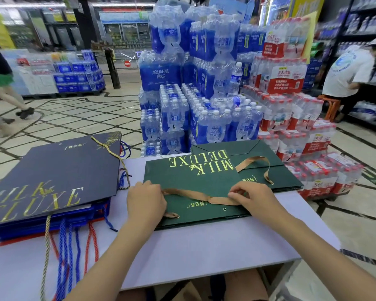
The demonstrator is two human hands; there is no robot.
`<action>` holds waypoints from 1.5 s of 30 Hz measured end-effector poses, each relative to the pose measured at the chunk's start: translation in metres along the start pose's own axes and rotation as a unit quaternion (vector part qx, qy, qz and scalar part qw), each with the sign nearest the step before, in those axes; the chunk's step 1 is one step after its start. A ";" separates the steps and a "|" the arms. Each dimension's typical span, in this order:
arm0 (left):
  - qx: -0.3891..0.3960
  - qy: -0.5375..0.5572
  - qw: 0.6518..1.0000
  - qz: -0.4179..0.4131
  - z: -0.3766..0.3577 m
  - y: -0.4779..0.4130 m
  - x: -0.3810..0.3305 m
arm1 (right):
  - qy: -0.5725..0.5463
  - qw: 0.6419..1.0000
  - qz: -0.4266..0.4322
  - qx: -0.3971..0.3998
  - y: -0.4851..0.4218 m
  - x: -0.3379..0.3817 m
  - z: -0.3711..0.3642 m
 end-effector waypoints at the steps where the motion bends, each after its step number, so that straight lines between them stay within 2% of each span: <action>1: 0.020 -0.035 0.999 0.009 0.002 0.001 0.004 | -0.006 1.000 0.006 0.001 0.001 0.000 -0.003; 4: 0.057 -0.082 0.995 0.005 0.001 0.005 0.005 | -0.005 0.999 0.030 -0.015 0.007 -0.001 -0.010; 7: 0.046 0.035 0.996 -0.072 0.001 0.009 -0.024 | -0.024 0.998 0.042 -0.035 0.014 -0.003 -0.008; 11: 0.055 0.221 0.948 -0.224 0.011 0.018 -0.087 | -0.025 0.997 0.060 -0.032 0.019 -0.003 -0.008; 13: 0.061 0.248 0.922 -0.291 0.010 0.026 -0.115 | -0.022 0.997 0.059 -0.033 0.019 -0.005 -0.008; 15: 0.053 0.231 0.917 -0.320 0.003 0.030 -0.132 | -0.021 0.997 0.060 -0.039 0.018 -0.005 -0.008; 22: 0.012 0.251 0.933 -0.259 0.004 0.022 -0.147 | -0.059 0.996 0.033 -0.064 0.018 -0.012 -0.003; 28: 0.027 0.274 0.935 -0.223 0.000 0.016 -0.150 | -0.087 0.994 0.031 -0.060 0.017 -0.015 -0.003; 34: 0.076 0.436 0.883 -0.158 -0.001 0.014 -0.131 | -0.049 0.997 0.043 -0.052 0.017 -0.015 -0.009; 43: 0.064 0.350 0.904 -0.239 0.004 0.018 -0.130 | -0.045 0.997 0.048 -0.047 0.019 -0.014 -0.009; 45: 0.038 0.317 0.910 -0.265 0.007 0.021 -0.130 | -0.021 0.998 0.040 -0.053 0.020 -0.015 -0.008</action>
Point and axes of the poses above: each hand's wrist, its own y-axis away from the middle knuckle, its own z-axis out of the back of the hand, x = y × z, the point moved 10 cm from there along -y, towards the middle knuckle, and after that the axes turned 6 degrees about -y, right-handed, at the moved point
